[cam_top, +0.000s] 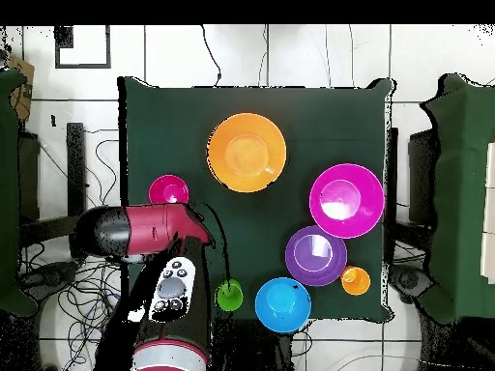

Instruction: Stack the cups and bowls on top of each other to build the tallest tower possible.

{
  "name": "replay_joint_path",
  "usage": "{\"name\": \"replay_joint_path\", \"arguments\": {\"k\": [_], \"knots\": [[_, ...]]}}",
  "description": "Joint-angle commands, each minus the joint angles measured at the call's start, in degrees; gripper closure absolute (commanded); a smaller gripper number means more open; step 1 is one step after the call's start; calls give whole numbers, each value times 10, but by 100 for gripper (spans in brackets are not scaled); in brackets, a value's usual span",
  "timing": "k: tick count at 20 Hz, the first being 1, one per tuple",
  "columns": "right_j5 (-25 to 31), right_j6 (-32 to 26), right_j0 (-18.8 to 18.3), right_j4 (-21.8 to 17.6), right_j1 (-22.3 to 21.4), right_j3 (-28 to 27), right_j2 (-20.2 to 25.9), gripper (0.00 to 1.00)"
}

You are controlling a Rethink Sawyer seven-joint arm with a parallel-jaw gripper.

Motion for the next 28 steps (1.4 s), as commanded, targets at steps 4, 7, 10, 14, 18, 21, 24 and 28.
{"name": "replay_joint_path", "arguments": {"k": [4,7,10,14,18,21,24,28], "knots": [[-41,59,-5,1,16,25,46,0],[-32,63,-1,7,4,35,47,0],[-8,67,6,17,-32,62,47,0],[17,77,18,28,-75,92,45,0],[-8,80,22,33,-80,114,48,0],[-29,77,24,35,-80,129,51,0],[-55,83,33,41,-83,151,54,0],[-87,91,45,35,-69,155,48,0]]}}
